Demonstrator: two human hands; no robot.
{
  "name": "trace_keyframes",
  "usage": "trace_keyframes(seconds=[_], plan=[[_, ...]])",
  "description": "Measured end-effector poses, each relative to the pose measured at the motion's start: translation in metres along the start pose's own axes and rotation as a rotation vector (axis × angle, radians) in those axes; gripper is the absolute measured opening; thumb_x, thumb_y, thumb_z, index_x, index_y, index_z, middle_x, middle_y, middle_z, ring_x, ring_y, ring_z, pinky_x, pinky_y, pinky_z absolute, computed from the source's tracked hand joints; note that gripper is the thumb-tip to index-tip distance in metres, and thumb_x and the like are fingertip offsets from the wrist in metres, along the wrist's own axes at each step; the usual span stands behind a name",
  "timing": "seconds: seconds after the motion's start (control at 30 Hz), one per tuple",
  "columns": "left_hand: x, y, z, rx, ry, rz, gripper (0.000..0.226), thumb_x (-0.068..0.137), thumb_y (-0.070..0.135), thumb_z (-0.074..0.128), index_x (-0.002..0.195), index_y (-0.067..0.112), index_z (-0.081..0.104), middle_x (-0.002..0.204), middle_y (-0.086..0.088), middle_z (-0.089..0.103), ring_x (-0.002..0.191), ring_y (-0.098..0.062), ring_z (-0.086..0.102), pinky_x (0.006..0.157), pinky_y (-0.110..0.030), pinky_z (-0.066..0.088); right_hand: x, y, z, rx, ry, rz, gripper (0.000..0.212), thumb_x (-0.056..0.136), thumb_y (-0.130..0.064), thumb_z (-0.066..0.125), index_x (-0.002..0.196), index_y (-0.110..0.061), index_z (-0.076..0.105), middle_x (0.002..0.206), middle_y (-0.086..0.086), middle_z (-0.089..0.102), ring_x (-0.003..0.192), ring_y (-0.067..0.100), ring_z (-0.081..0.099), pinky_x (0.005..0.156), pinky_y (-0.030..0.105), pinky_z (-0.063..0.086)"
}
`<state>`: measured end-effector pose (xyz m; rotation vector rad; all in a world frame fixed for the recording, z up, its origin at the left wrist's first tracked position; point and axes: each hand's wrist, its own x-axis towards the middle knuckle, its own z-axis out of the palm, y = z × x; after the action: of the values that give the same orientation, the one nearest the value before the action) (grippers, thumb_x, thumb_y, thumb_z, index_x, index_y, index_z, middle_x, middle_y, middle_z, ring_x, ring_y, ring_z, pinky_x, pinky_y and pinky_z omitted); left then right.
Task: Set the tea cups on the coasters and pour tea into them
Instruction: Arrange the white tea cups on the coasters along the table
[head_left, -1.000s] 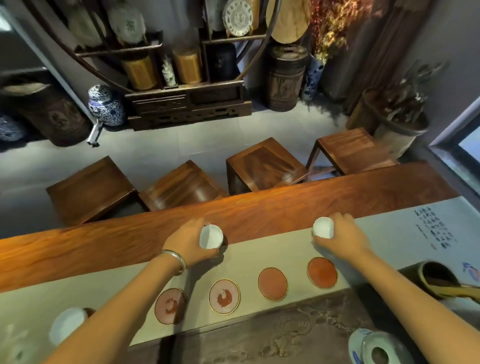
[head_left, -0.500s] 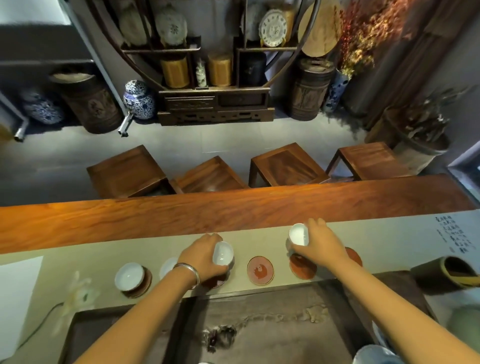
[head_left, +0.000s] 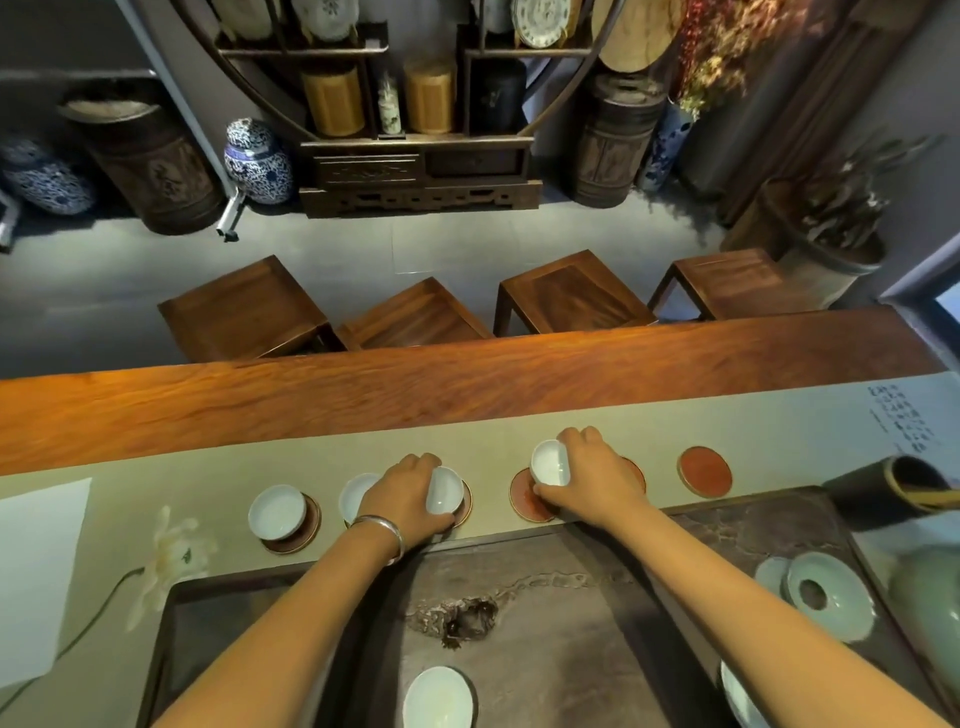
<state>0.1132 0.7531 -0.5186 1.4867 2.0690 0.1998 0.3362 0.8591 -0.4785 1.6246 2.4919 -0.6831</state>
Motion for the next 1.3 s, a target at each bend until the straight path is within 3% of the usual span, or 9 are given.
trace_keyframes(seconds=[0.27, 0.5, 1.03, 1.3], plan=[[0.004, 0.004, -0.001, -0.025, -0.001, 0.011, 0.067, 0.069, 0.049, 0.066, 0.125, 0.022, 0.042, 0.123, -0.005, 0.053, 0.111, -0.026, 0.051, 0.087, -0.033, 0.042, 0.002, -0.006, 0.009, -0.007, -0.005, -0.022, 0.067, 0.077, -0.053, 0.067, 0.126, -0.014, 0.044, 0.118, 0.009, 0.048, 0.103, 0.030, 0.055, 0.064, 0.031, 0.040], [0.003, 0.004, -0.003, -0.070, 0.007, 0.023, 0.080, 0.066, 0.051, 0.069, 0.132, 0.021, 0.038, 0.130, -0.005, 0.051, 0.117, -0.024, 0.049, 0.094, -0.032, 0.041, 0.006, -0.007, 0.013, -0.030, -0.014, -0.022, 0.066, 0.077, -0.052, 0.066, 0.126, -0.015, 0.044, 0.118, 0.009, 0.048, 0.103, 0.030, 0.055, 0.065, 0.032, 0.043], [0.007, 0.000, -0.001, -0.053, -0.001, 0.028, 0.069, 0.064, 0.049, 0.070, 0.123, 0.023, 0.044, 0.120, -0.004, 0.054, 0.106, -0.024, 0.053, 0.083, -0.031, 0.043, 0.006, -0.009, 0.030, -0.063, -0.034, -0.040, 0.062, 0.080, -0.056, 0.064, 0.121, -0.014, 0.046, 0.114, 0.009, 0.050, 0.099, 0.030, 0.057, 0.065, 0.033, 0.043], [0.000, 0.001, -0.004, -0.089, 0.002, 0.034, 0.081, 0.066, 0.048, 0.071, 0.134, 0.021, 0.037, 0.131, -0.004, 0.049, 0.118, -0.024, 0.048, 0.095, -0.035, 0.042, 0.004, -0.015, 0.029, -0.083, -0.047, -0.044, 0.072, 0.077, -0.053, 0.068, 0.130, -0.014, 0.041, 0.122, 0.009, 0.048, 0.110, 0.029, 0.052, 0.075, 0.036, 0.048]])
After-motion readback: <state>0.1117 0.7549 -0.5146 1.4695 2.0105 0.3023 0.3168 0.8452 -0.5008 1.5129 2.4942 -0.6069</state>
